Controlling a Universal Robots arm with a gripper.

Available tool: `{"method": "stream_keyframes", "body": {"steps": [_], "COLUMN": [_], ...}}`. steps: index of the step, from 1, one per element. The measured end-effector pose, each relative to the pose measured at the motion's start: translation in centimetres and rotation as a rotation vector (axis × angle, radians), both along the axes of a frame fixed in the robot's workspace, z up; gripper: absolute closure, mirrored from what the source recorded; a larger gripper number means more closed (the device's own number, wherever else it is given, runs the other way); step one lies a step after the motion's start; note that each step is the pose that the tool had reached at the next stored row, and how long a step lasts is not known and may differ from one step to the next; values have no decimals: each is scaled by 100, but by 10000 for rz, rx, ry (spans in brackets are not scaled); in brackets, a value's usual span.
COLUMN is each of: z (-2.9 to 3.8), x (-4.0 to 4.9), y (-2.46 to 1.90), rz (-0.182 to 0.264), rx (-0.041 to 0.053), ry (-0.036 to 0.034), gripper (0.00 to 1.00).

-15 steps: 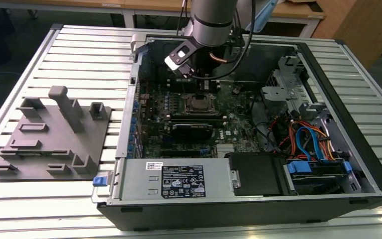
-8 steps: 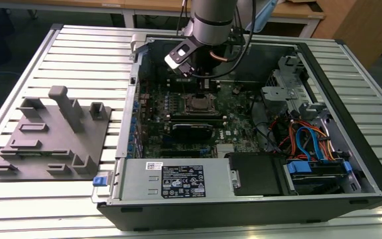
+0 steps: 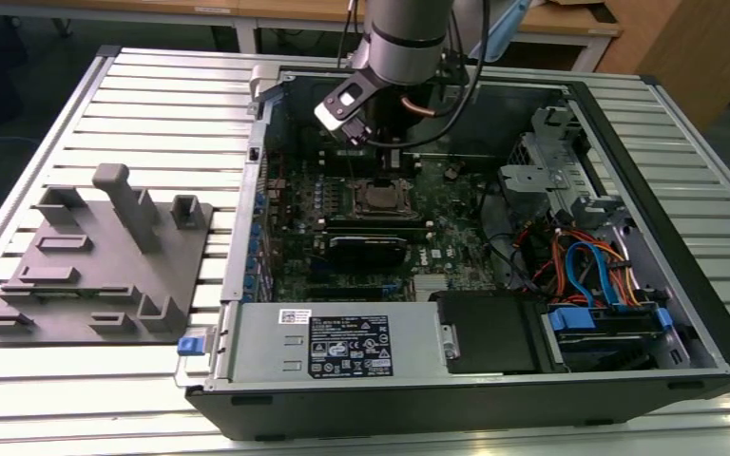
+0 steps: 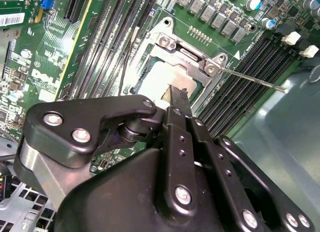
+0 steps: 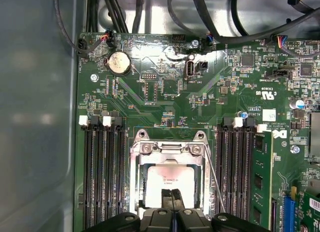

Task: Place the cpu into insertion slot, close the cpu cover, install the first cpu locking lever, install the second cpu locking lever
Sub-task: 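Install the first cpu locking lever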

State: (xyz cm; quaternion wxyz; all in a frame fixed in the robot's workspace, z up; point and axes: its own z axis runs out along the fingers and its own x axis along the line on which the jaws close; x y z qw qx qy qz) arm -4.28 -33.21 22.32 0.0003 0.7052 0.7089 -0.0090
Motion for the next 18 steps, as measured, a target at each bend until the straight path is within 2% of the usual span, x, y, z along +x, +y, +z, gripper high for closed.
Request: {"method": "stream_keyframes", "body": {"steps": [18], "z": [88], "x": [0], "y": [0], "rz": [0], "rx": [1], "ry": [-1], "gripper": [90]}}
